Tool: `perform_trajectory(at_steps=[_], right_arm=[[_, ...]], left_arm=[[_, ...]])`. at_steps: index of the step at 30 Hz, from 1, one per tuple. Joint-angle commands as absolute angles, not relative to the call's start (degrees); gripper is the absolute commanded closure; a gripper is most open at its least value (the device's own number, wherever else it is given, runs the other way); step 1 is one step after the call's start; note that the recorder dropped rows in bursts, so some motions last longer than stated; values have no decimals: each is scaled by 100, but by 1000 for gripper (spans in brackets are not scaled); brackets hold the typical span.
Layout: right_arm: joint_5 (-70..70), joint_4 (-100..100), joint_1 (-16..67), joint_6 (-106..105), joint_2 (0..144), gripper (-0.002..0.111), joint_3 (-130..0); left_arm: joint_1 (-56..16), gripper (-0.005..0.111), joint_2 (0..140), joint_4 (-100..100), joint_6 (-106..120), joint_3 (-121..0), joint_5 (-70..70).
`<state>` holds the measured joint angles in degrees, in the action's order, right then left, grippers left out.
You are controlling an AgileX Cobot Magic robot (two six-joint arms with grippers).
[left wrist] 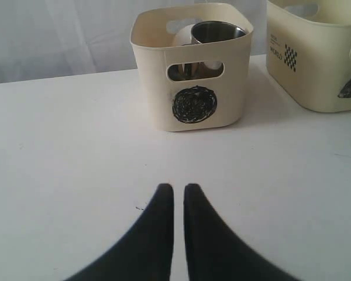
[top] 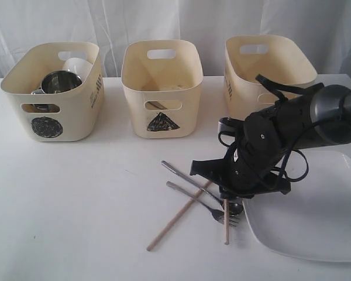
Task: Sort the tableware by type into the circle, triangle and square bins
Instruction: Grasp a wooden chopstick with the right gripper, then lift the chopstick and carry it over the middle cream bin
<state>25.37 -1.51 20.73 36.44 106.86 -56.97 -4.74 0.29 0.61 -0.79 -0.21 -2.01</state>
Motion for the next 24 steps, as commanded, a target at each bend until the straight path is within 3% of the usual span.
perform_trajectory(at_steps=[1, 24], right_arm=[[2556, -201, 2046, 3569, 10685, 104, -5662], [2550, -193, 2060, 2907, 9208, 108, -5674]], left_arm=[[-476, 93, 0, 124, -112, 0, -174], [-476, 93, 0, 124, -112, 0, -174]])
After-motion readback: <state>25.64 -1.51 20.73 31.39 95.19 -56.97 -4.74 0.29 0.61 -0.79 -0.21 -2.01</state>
